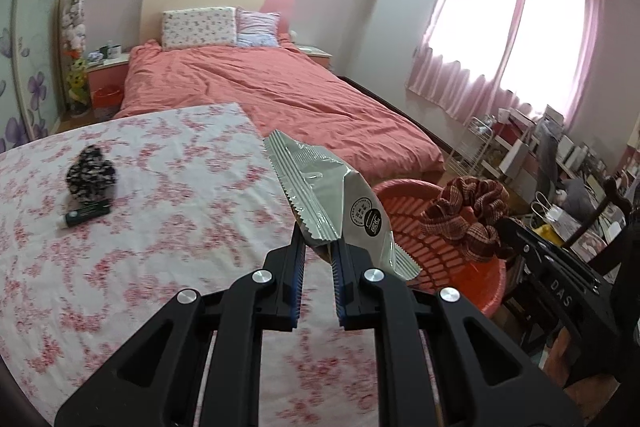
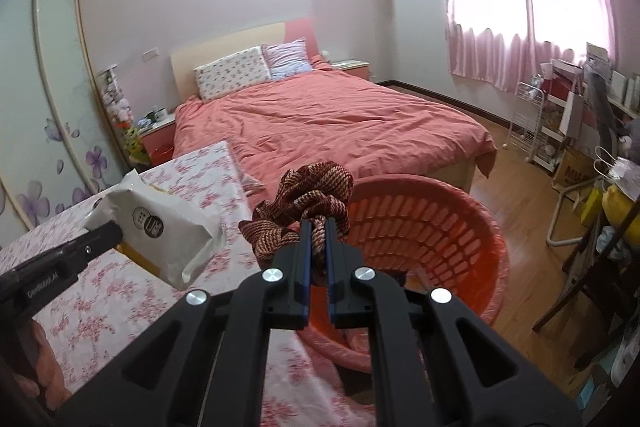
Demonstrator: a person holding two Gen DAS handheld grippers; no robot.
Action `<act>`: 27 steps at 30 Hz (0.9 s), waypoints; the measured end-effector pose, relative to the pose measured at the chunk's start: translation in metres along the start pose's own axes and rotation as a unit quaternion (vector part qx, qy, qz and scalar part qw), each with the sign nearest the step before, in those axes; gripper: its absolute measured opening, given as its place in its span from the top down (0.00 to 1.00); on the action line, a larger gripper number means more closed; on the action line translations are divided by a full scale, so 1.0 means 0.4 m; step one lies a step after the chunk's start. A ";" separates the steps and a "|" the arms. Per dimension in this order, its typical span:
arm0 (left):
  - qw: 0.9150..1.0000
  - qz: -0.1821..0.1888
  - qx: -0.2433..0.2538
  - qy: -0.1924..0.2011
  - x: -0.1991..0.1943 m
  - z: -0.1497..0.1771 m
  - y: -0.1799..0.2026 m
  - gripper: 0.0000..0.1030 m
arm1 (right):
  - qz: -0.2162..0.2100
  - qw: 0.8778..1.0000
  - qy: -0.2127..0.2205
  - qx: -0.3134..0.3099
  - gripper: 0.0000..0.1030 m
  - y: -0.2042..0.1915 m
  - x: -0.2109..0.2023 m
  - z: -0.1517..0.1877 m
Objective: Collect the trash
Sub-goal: 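Carry the snack bag and scrunchie over the orange basket with both tools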
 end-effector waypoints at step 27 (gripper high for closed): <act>0.995 0.072 0.050 -0.051 0.134 0.096 0.250 0.88 | 0.053 0.997 0.001 0.064 0.93 0.261 0.057 0.038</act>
Point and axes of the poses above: each gripper's, at about its wrist camera, not at the fingertips, and x roughly the way its jaws point, y to its right, z to its underside, the point moved 9 cm from there along x, roughly the way its jaws point, and after that the axes turned 12 degrees about y, right-handed, at the moved point
